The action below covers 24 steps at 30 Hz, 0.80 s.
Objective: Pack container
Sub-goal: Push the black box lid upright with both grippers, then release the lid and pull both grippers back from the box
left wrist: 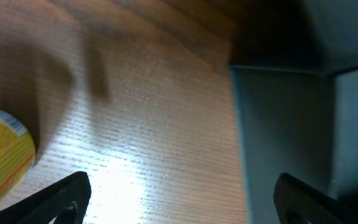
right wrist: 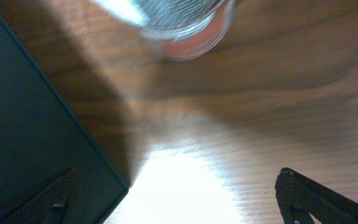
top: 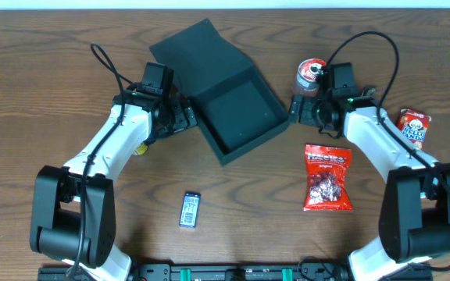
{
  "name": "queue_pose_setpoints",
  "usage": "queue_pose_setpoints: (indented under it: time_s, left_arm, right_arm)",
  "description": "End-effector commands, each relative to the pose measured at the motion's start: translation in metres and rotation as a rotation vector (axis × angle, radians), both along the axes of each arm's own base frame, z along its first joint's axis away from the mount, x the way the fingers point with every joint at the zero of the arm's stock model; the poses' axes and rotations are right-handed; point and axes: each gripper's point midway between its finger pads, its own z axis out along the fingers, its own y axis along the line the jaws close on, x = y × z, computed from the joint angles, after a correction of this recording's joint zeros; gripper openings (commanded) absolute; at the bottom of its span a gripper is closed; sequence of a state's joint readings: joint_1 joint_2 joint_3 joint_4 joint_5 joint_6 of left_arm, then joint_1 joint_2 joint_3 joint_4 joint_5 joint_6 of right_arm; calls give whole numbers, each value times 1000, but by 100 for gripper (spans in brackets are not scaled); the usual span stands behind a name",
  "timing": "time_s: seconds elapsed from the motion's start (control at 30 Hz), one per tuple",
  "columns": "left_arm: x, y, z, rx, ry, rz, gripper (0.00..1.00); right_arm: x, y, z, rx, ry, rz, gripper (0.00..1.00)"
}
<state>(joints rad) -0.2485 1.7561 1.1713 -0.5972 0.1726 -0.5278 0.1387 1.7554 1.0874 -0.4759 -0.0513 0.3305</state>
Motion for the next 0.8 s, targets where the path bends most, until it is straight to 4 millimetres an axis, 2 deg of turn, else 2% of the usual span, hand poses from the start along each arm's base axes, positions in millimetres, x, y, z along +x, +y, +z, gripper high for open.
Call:
queue_pose_setpoints:
  time_s: [0.0,0.23,0.47,0.6,0.77]
  left_arm:
    - [5,-2,3,-12,-9,15,95]
    - [10,-12,6,-21,-41,-7,95]
    - [15,-21,9,-31,-72,-25,95]
    - [16,-27,10,-45,-81,-36,95]
    - [13,-30,9,-49,-72,-46,95]
  right_arm:
    - [-2,20,4,31,5,37,99]
    - [-12,32,1,25,36,72,99]
    - [-32,38,-5,24,115,96,99]
    - [-51,58,-6,114,186,145,99]
    - [-54,63,-6,126,194,159,99]
